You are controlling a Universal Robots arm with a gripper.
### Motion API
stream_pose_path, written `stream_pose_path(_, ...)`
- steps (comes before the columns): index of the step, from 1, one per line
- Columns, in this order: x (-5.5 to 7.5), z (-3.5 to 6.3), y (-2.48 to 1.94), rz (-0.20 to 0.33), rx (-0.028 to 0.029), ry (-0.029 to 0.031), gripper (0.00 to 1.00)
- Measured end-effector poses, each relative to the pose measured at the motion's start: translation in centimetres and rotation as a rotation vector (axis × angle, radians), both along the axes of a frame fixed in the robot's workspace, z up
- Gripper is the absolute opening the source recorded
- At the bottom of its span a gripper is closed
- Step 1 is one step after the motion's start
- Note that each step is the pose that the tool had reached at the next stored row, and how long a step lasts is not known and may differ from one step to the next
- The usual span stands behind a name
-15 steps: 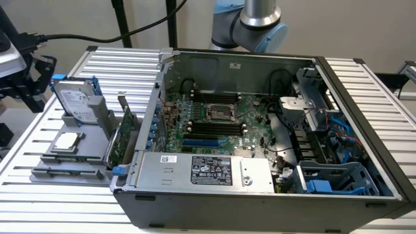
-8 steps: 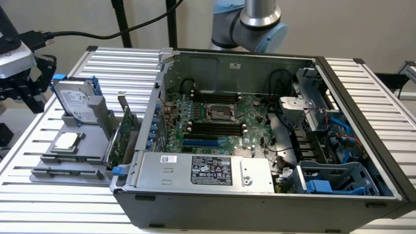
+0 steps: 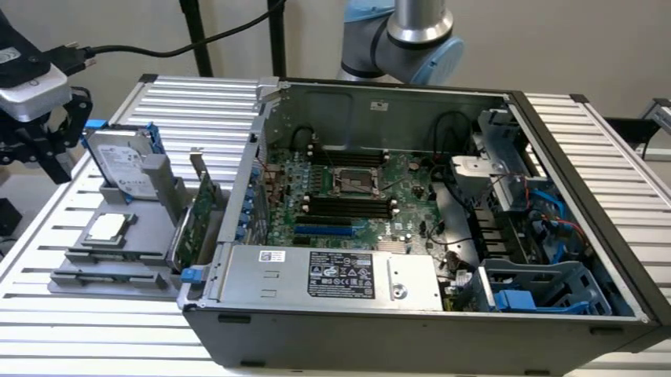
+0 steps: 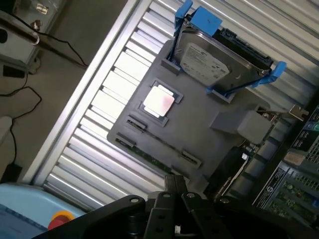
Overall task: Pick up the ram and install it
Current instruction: 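Pick up the ram and move it above insertion slot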
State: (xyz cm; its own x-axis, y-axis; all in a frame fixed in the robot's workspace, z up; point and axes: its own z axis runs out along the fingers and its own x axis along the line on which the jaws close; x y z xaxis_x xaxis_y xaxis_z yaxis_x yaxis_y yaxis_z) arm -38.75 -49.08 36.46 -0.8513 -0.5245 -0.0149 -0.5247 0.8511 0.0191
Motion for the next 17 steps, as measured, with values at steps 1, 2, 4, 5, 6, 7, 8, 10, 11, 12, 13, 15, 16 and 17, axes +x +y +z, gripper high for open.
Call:
stream_pose_path(1, 0.00, -0.02, 0.00, 0.017, 0.0000, 0.0005, 0.11)
stream_pose_path(2, 0.00, -0.05, 0.00, 0.034, 0.0001, 0.0009, 0.11)
stream_pose_path(4, 0.00, -0.09, 0.00, 0.068, 0.0000, 0.0020, 0.11)
stream_pose_path(5, 0.00, -0.11, 0.00, 0.086, 0.0000, 0.0025, 0.11)
stream_pose_path(6, 0.00, -0.13, 0.00, 0.102, 0.0000, 0.0030, 0.11)
stream_pose_path(7, 0.00, -0.15, 0.00, 0.119, 0.0000, 0.0036, 0.11)
stream_pose_path(8, 0.00, -0.18, 0.00, 0.138, 0.0001, 0.0042, 0.11)
stream_pose_path(10, 0.00, -0.22, 0.00, 0.173, 0.0001, 0.0055, 0.11)
stream_pose_path(11, 0.00, -0.23, 0.00, 0.190, 0.0001, 0.0060, 0.11)
stream_pose_path(12, 0.00, -0.25, 0.00, 0.207, 0.0000, 0.0067, 0.11)
stream_pose_path(13, 0.00, -0.27, 0.00, 0.225, 0.0001, 0.0072, 0.11)
stream_pose_path(15, 0.00, -0.31, 0.00, 0.260, 0.0001, 0.0084, 0.11)
stream_pose_path(16, 0.00, -0.34, 0.00, 0.279, 0.0002, 0.0093, 0.11)
stream_pose_path(17, 0.00, -0.36, 0.00, 0.293, 0.0004, 0.0107, 0.11)
